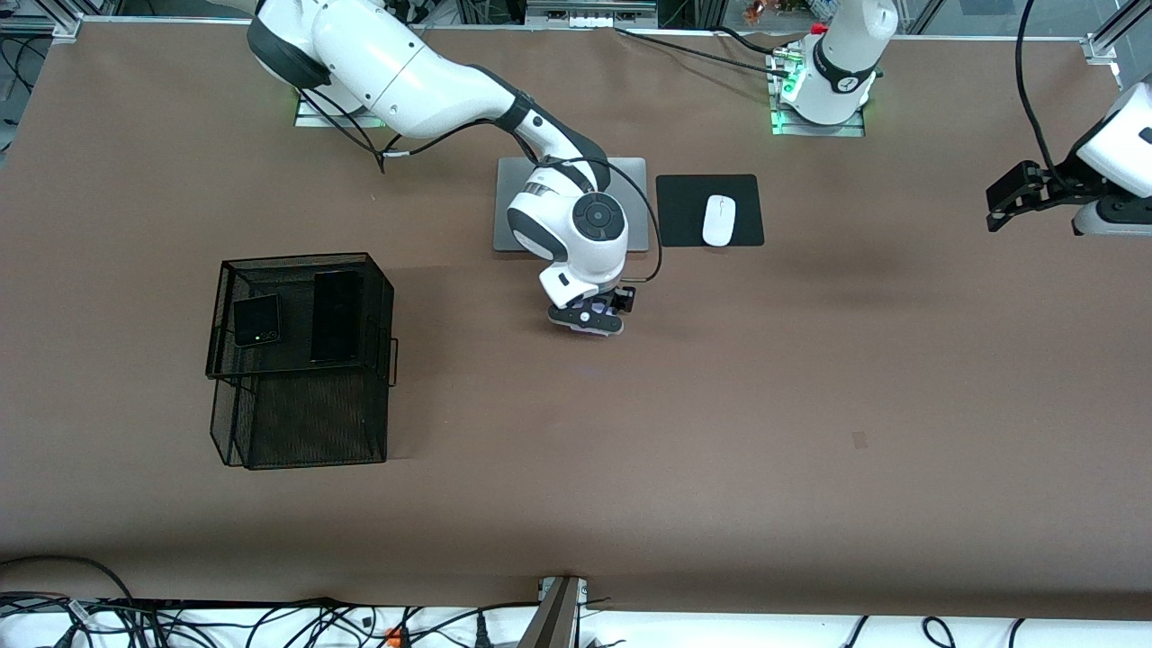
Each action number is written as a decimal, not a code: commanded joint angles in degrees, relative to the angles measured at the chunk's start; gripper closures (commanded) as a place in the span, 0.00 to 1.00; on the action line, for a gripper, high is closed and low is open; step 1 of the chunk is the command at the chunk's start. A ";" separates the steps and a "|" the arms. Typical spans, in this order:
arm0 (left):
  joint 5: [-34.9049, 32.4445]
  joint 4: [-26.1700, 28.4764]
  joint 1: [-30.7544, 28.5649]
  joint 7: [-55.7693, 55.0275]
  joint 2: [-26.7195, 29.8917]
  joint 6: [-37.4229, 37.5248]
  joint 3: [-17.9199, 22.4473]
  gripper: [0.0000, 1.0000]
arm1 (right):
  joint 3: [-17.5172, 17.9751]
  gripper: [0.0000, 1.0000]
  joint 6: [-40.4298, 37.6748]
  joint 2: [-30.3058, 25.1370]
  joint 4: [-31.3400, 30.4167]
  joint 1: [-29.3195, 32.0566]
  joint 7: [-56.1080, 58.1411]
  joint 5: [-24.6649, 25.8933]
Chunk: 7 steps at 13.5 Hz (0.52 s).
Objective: Place phones with both arms
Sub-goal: 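Grasp and lift the white Huawei phone with the right gripper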
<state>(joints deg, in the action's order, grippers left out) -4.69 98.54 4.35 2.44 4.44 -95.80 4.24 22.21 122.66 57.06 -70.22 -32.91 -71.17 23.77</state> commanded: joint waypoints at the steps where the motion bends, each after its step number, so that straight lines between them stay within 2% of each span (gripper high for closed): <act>1: 0.82 -1.77 -0.57 0.82 0.31 1.22 0.07 0.00 | 5.62 0.84 -11.08 -1.60 7.78 2.31 0.68 0.84; 3: 0.91 -1.95 -0.57 0.82 0.40 1.31 0.07 0.00 | 13.53 0.84 -18.56 -3.08 10.62 8.70 1.81 0.92; 4: 0.82 -2.39 -0.65 0.82 0.22 1.31 0.15 0.00 | 15.13 0.84 -20.86 -5.53 10.63 11.70 4.08 0.84; 7: 0.73 -2.57 -0.66 0.64 0.05 1.23 -0.02 0.00 | 14.98 0.84 -30.16 -10.63 10.63 18.12 16.27 0.40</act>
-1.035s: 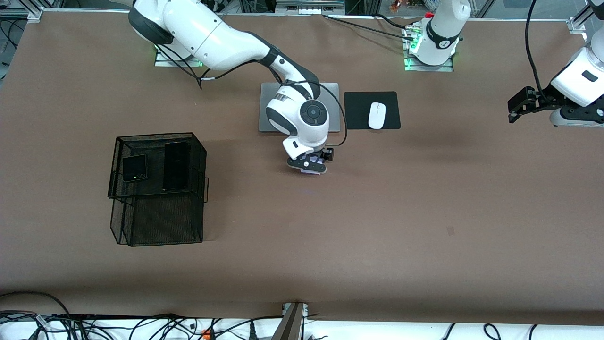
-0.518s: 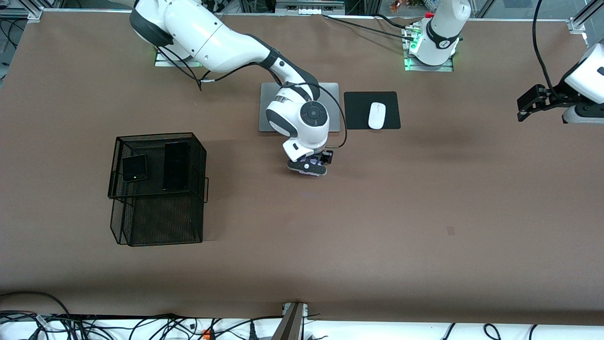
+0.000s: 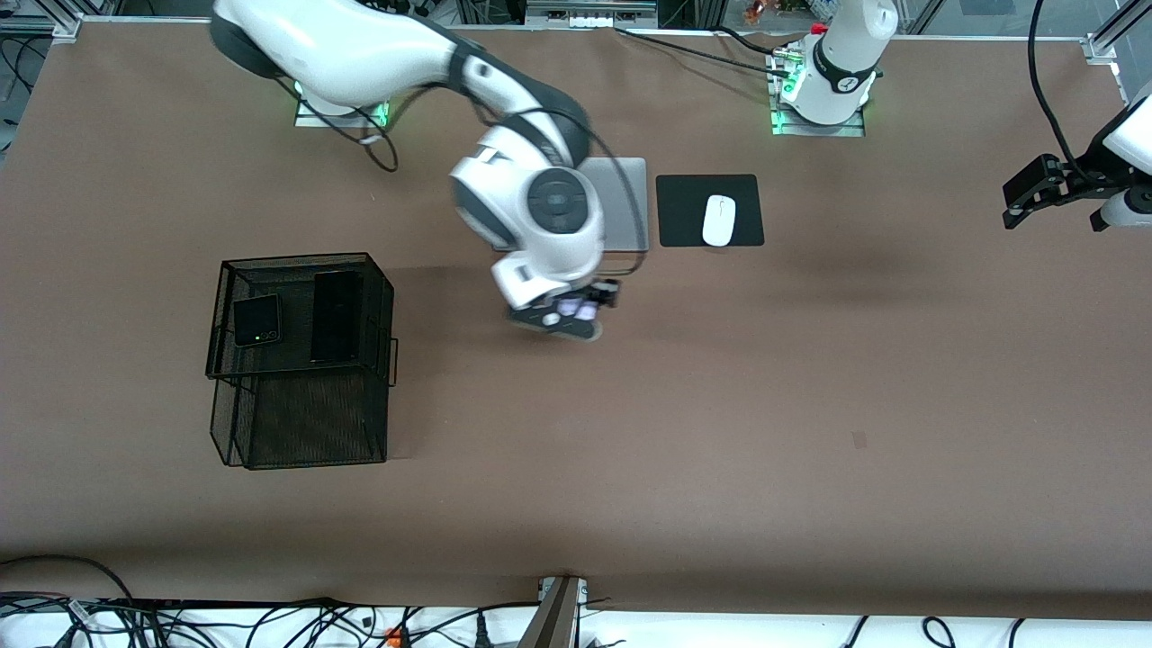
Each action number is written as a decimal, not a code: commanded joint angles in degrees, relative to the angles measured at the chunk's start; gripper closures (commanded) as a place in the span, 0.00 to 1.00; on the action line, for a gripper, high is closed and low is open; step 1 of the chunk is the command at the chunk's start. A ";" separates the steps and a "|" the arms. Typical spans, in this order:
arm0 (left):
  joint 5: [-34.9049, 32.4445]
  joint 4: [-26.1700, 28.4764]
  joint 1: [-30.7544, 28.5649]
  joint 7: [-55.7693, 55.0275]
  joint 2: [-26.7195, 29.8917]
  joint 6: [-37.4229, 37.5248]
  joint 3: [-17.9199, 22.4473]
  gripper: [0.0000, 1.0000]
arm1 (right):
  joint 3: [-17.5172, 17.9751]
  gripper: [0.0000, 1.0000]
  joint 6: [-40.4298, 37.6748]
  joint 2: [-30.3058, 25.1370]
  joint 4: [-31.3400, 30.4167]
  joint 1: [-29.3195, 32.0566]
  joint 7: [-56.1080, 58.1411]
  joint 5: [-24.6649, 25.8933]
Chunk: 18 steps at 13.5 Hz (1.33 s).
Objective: Place phones with both arms
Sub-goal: 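Lower the white phone into the basket with the right gripper and release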
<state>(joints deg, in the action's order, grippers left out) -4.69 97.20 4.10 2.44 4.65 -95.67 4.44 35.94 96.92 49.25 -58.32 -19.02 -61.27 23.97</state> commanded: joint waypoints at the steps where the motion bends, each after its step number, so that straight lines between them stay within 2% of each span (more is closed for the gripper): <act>1: 0.73 -1.14 -0.40 0.47 -0.17 1.19 -0.22 0.00 | 0.45 0.84 -6.80 -4.15 -1.18 6.34 11.99 -1.20; 2: 0.64 -1.14 -0.40 0.46 -0.08 1.28 -0.22 0.00 | -2.08 0.84 -8.39 -5.64 -1.18 8.01 17.97 -2.78; 3: 0.64 -1.14 -0.40 0.46 -0.08 1.28 -0.22 0.00 | -6.63 0.84 -9.37 -7.74 -1.18 8.47 24.73 -5.23; 6: 0.64 -1.14 -0.40 0.46 -0.17 1.37 -0.22 0.00 | -25.77 0.84 -9.38 -11.10 -1.27 8.38 46.25 -17.87; 8: 0.38 -1.14 -0.32 0.46 -0.17 2.59 -0.57 0.00 | -34.58 0.84 -7.72 -11.02 -1.35 8.38 58.05 -22.72; 10: 0.29 -1.14 -0.32 0.46 -0.17 2.95 -0.66 0.00 | -39.09 0.84 -2.99 -10.58 -3.19 8.47 64.84 -25.11; 12: 0.20 -1.14 -0.32 0.46 -0.17 2.95 -0.75 0.00 | -43.05 0.84 4.56 -10.14 -7.57 8.47 68.38 -29.84; 18: 0.12 -1.23 -0.23 0.81 -0.26 2.95 -1.63 0.00 | -43.50 0.84 15.30 -3.55 -12.06 8.65 68.04 -30.65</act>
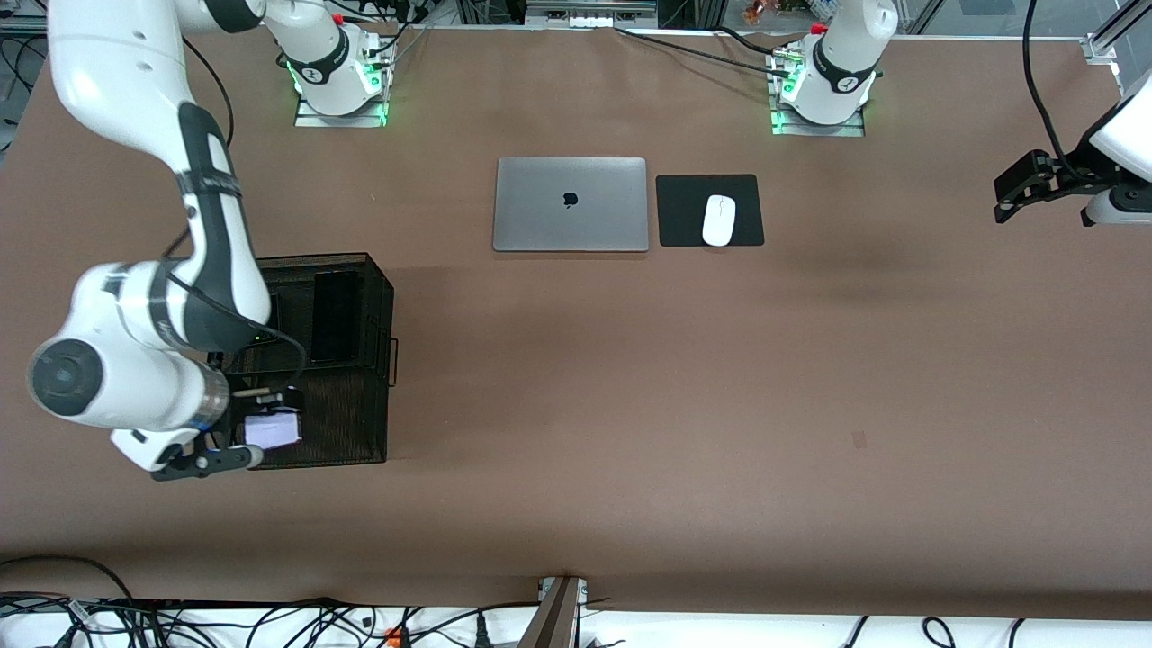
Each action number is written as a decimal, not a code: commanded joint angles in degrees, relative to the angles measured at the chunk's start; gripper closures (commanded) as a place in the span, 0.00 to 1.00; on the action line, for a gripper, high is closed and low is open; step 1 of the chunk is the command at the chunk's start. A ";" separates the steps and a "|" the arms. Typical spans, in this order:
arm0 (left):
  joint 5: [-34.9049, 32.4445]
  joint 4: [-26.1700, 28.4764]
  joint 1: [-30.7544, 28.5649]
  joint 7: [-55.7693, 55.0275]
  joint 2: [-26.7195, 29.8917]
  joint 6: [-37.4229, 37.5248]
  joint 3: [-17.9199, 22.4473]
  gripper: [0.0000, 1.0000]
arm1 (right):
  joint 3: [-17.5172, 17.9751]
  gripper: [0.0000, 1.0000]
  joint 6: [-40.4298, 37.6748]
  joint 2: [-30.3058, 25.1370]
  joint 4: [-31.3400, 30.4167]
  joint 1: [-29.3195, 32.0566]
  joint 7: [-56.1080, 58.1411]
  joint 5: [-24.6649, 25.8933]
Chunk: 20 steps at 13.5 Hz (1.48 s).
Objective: Place phones with both arms
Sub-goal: 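Lower the white phone into the basket with the right gripper and release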
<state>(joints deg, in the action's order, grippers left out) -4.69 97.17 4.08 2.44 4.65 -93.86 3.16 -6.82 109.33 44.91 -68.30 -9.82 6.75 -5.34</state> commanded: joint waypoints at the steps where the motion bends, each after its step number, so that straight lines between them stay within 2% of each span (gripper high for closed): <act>1: 0.11 -1.20 -0.22 0.90 -0.34 1.14 -0.35 0.00 | -0.74 0.82 3.86 1.32 -3.23 -0.55 -0.15 -1.34; 2: 0.11 -1.20 -0.22 0.56 -0.25 1.14 -0.35 0.00 | -0.74 0.74 4.13 1.50 -4.03 -0.55 -0.85 -1.42; 3: 0.11 -1.20 -0.22 0.47 -0.25 1.14 -0.35 0.00 | -0.74 0.60 4.13 1.41 -5.08 -0.55 -1.55 -1.60; 4: 0.11 -1.20 -0.22 0.64 -0.34 1.14 -0.35 0.00 | -0.74 0.22 4.13 1.50 -5.44 -0.55 -2.17 -1.86; 5: 0.11 -1.20 -0.22 0.99 -0.34 1.14 -0.35 0.00 | -0.74 0.00 4.13 1.41 -5.36 -0.46 -2.09 -2.04; 9: 0.11 -1.20 -0.22 0.55 -0.43 1.23 -0.35 0.00 | -0.91 0.00 1.16 -1.22 -2.46 -0.11 -1.74 -2.92; 11: 0.11 -1.20 -0.22 0.73 -0.34 1.23 -0.35 0.00 | -0.74 0.00 -3.84 -6.21 -2.89 -0.02 -3.57 -2.66; 13: 0.11 -1.20 -0.22 0.64 -0.34 1.32 -0.35 0.00 | -1.09 0.00 -12.43 -11.92 -3.59 0.85 -4.72 -1.61; 15: 0.11 -1.20 -0.22 0.47 -0.34 1.32 -0.35 0.00 | -1.09 0.00 -17.29 -19.12 -7.70 1.99 -5.60 0.67; 17: 0.11 -1.20 -0.22 0.47 -0.34 1.32 -0.35 0.00 | -1.00 0.00 -17.84 -27.90 -15.34 3.14 -6.04 3.49; 20: 0.11 -1.20 -0.22 0.64 -0.34 1.32 -0.26 0.00 | -0.56 0.00 -17.93 -37.41 -23.53 4.98 -7.19 6.31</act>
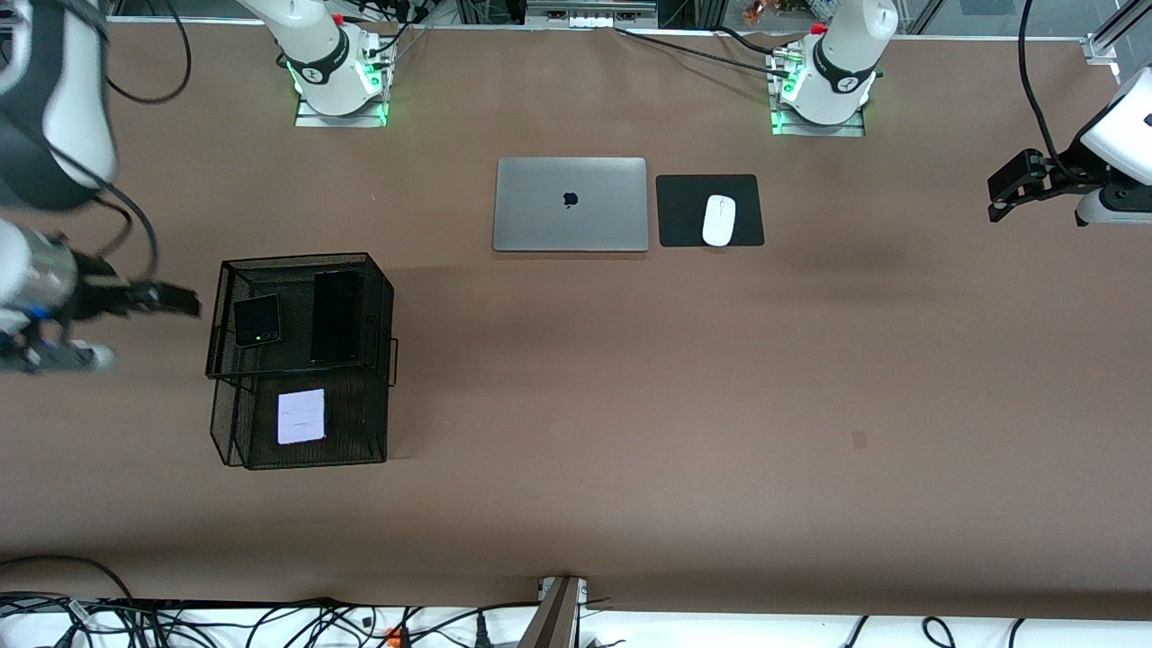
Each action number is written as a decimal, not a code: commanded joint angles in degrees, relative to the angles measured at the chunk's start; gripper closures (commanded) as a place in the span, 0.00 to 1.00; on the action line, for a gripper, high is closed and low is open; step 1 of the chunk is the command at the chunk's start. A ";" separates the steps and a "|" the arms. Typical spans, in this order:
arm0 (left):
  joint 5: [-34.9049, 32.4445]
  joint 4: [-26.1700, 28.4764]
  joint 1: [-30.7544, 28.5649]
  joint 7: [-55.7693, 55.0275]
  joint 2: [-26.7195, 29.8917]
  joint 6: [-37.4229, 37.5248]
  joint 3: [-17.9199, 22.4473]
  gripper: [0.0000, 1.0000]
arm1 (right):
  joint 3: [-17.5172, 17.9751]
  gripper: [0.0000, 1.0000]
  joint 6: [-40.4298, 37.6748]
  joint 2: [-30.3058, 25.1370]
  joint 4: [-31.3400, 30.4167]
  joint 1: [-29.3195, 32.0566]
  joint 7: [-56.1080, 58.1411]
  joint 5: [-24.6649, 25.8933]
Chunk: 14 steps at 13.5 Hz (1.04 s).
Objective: Place phones with both arms
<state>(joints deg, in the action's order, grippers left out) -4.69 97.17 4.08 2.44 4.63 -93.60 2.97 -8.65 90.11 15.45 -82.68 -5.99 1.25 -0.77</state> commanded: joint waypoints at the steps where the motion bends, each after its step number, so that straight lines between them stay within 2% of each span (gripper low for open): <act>1: 0.11 -1.20 -0.30 0.73 -0.33 1.05 -0.07 0.00 | 1.36 0.00 1.21 -10.24 -10.82 1.86 -1.69 1.91; 6: 0.11 -1.28 -0.30 0.56 -0.33 1.05 -0.07 0.00 | 3.03 0.00 -0.03 -15.18 -12.24 3.62 -1.69 3.40; 14: 0.12 -1.28 -0.30 0.46 -0.33 1.05 -0.07 0.00 | 3.99 0.00 0.68 -15.10 -11.46 3.44 -1.69 2.79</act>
<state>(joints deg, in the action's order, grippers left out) -4.69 97.17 4.06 2.44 4.63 -93.54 3.05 -5.68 90.53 1.62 -92.94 -3.58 0.28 1.83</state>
